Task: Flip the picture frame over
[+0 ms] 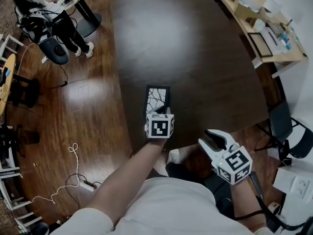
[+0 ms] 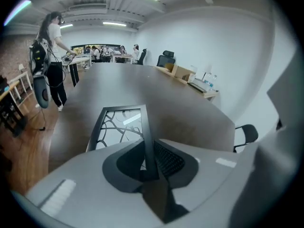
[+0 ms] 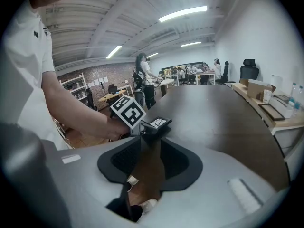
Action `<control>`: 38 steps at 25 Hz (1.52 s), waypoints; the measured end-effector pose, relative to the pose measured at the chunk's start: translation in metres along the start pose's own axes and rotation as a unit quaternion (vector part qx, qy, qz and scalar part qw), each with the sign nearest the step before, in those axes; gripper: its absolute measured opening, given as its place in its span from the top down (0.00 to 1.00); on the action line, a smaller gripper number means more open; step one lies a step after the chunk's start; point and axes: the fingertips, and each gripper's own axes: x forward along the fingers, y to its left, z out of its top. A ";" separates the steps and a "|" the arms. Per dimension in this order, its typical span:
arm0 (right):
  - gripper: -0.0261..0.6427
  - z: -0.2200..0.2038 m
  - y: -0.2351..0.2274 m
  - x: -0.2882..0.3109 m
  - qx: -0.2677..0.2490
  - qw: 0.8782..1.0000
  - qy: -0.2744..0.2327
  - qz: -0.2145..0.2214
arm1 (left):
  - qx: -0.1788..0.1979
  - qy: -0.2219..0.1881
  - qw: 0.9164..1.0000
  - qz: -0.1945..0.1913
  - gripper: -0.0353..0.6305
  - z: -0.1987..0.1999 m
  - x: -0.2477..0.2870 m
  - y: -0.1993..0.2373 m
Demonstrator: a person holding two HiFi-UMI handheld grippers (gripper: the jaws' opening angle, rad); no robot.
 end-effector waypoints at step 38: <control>0.76 0.047 0.094 0.064 0.060 0.992 0.018 -0.112 | -0.340 0.007 0.762 -0.551 0.84 0.029 -0.062 0.059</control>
